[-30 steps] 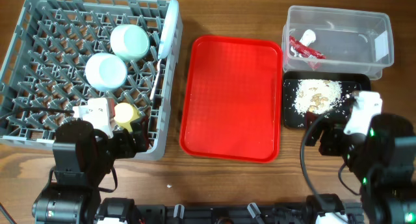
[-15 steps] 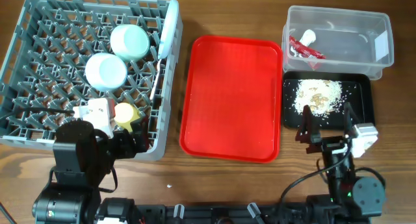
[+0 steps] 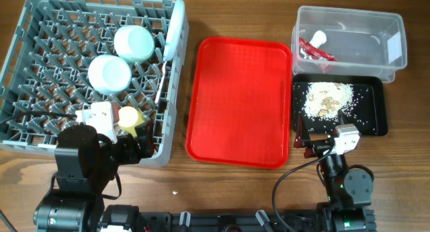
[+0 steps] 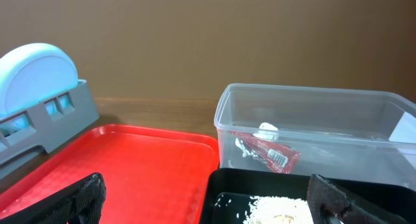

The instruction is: Sort waste into correct bins and load items into the dishwasher rack

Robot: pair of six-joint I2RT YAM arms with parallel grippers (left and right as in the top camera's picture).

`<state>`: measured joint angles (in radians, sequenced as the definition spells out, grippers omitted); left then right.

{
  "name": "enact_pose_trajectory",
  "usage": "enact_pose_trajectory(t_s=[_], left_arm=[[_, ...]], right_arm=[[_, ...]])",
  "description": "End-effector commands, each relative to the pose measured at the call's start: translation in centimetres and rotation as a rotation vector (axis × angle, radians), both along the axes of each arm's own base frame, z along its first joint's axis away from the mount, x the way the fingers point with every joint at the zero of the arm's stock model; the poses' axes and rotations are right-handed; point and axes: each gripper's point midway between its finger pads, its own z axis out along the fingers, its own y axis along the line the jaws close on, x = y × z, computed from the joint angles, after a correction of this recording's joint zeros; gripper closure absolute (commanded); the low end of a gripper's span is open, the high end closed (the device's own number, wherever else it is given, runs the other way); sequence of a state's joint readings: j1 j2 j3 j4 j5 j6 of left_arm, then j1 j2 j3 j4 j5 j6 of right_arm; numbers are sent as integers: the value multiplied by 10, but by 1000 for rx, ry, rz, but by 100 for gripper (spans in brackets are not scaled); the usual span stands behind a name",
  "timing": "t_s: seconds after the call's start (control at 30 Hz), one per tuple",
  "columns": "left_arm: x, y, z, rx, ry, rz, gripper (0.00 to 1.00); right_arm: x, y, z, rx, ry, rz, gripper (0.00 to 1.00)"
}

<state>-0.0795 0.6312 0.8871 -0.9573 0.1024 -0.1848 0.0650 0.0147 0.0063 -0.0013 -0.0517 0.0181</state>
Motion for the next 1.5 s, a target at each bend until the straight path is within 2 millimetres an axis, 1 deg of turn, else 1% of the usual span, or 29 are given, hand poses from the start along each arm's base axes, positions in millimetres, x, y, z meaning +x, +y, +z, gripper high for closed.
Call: enact_pose_trajectory(t_s=[0.0, 0.6, 0.7, 0.73, 0.77, 0.83, 0.87, 0.93, 0.97, 1.07, 1.13, 1.2, 1.27, 1.3, 1.33, 1.37, 1.43, 1.47], left_arm=[[0, -2, -1, 7, -3, -24, 0], [-2, -2, 1, 6, -12, -24, 0], [-7, 5, 3, 33, -56, 7, 0], [-8, 6, -1, 32, -72, 8, 0], [-7, 5, -9, 28, -105, 9, 0], [-1, 4, -26, 15, -187, 8, 0], [4, 4, -33, 9, -257, 10, 0], [10, 3, -40, -23, -363, 25, 0], [16, 3, -45, -40, -473, 29, 0], [21, 3, -48, -64, -583, 35, 0], [25, 2, -43, -72, -672, 34, 0], [28, 2, -40, -69, -726, 31, 0], [30, 2, -33, -32, -799, 17, 0], [29, 2, -31, 0, -813, 8, 0], [30, 3, -35, 21, -799, 6, 0], [31, 4, -44, 23, -761, 9, 0], [30, 4, -75, 0, -632, 18, 0], [30, 4, -74, 1, -636, 17, 0]], right_arm=[[-1, 5, 3, -29, -17, 25, 0], [-1, 5, 3, -29, -17, 25, 0], [-1, 5, 3, -28, -17, 25, 0], [-1, 5, 3, -28, -17, 25, 0], [-1, 5, 3, -28, -17, 25, 0], [-1, 5, 3, -29, -17, 25, 0], [-1, 5, 3, -29, -17, 25, 0], [-1, 5, 3, -29, -17, 25, 0], [-1, 5, 3, -28, -17, 25, 0], [-1, 5, 3, -28, -17, 25, 0], [-1, 5, 3, -29, -17, 25, 0], [-1, 5, 3, -29, -17, 25, 0], [-1, 5, 3, -28, -17, 25, 0], [-1, 5, 3, -29, -17, 25, 0], [-1, 5, 3, -29, -17, 25, 0], [-1, 5, 3, -29, -17, 25, 0], [-1, 5, 3, -29, -17, 25, 0], [-1, 5, 3, -28, -17, 25, 0]])
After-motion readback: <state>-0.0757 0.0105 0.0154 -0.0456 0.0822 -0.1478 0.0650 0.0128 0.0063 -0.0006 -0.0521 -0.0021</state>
